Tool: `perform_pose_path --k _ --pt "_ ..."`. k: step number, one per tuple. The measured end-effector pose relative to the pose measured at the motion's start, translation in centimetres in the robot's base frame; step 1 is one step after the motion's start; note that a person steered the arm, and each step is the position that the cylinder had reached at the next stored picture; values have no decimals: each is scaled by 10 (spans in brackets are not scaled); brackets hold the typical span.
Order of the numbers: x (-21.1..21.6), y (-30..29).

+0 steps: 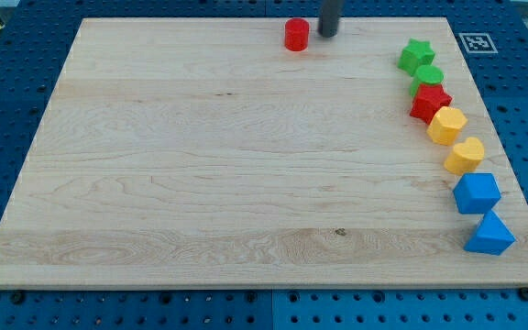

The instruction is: Push the green star to the bottom of the red circle

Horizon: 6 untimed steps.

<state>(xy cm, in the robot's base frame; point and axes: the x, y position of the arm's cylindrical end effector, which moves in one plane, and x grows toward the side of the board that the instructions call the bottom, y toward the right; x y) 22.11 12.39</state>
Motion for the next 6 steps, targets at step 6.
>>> perform_pose_path --k 6 --pt "67 144"
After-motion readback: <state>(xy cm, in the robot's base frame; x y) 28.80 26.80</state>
